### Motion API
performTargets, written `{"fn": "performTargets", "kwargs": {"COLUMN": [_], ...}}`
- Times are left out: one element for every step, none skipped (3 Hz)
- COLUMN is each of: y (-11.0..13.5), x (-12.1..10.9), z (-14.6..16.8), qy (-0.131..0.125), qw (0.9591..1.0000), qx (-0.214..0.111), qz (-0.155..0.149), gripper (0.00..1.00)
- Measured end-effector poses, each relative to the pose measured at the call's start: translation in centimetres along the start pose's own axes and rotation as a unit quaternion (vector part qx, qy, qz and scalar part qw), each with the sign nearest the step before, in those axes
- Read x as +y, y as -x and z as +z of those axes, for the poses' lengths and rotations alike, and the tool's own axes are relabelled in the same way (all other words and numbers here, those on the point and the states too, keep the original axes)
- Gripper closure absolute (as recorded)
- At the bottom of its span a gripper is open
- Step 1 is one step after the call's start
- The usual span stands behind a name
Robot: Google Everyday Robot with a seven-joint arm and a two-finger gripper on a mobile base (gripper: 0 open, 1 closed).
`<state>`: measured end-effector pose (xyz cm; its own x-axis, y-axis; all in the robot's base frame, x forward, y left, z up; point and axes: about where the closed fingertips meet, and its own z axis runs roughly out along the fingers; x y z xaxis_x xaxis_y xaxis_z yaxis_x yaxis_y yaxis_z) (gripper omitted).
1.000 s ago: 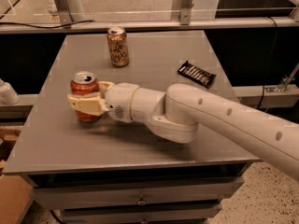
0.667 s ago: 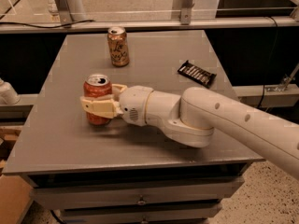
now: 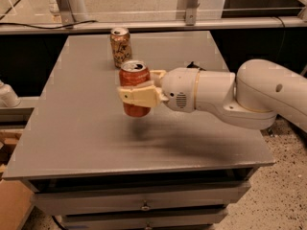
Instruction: Knock coke can over
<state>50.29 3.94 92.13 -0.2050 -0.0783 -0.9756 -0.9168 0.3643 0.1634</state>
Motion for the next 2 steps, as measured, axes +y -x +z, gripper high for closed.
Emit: {"fn": "performTargets", "kwargs": {"y": [0.9,2.8], "x": [-0.8,-0.6], "z": [-3.2,-5.1], "qy": [-0.003,0.014], "qw": [0.9998,0.9975], "qx": [0.017,0.065], "qz": [-0.004,-0.026], "gripper": [1.00,1.00]}}
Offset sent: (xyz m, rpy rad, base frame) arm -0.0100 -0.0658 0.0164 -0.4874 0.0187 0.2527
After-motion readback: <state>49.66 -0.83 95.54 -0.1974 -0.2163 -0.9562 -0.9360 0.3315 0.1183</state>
